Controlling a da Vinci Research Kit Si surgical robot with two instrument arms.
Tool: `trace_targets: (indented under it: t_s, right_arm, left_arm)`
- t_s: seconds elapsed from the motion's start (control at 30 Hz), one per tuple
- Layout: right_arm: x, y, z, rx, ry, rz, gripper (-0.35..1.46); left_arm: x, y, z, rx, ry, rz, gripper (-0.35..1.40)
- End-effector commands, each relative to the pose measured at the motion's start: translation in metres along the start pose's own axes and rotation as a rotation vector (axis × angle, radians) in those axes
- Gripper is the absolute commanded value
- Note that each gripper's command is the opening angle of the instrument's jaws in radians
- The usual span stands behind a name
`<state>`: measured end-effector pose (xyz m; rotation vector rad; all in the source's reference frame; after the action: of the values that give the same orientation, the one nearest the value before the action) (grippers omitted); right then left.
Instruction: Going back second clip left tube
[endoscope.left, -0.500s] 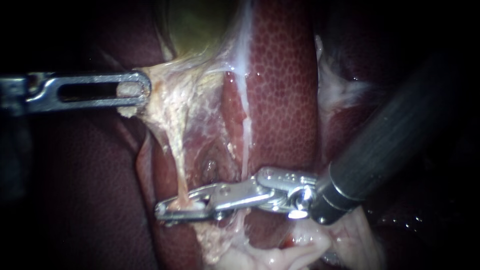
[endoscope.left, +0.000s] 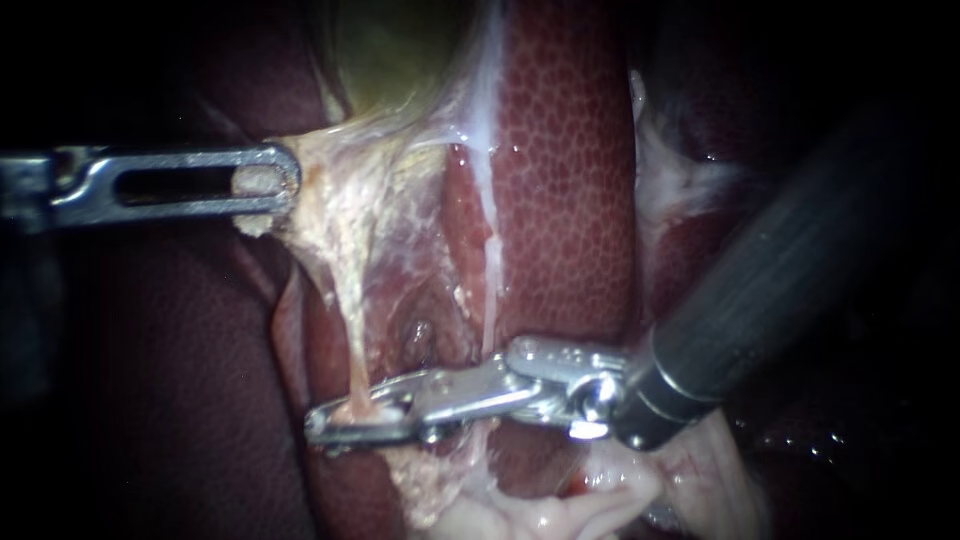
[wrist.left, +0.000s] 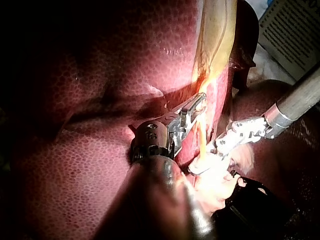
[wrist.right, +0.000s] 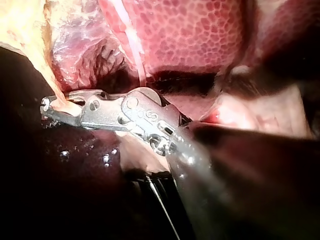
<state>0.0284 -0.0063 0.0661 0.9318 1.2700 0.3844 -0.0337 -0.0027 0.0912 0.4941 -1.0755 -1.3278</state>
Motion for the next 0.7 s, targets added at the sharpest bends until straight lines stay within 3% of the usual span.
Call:
trace_targets:
  t_s: [0.03,0.2,0.7]
  right_arm:
    - [0.0000,0.0002,0.0002,-0.011,0.017,-0.014,0.48]
    - [0.0007,0.0005,0.0004,-0.060,0.061,-0.057,0.60]
    - [0.0012,0.0010,-0.0040,-0.076,0.066,-0.094,0.60]
  left_arm:
    - [0.0000,0.0000,0.0000,0.000,0.000,0.000,-0.35]
    - [0.0000,0.0000,-0.0001,0.000,0.000,0.000,-0.35]
    - [0.0001,-0.0002,-0.0002,-0.001,-0.001,0.000,-0.35]
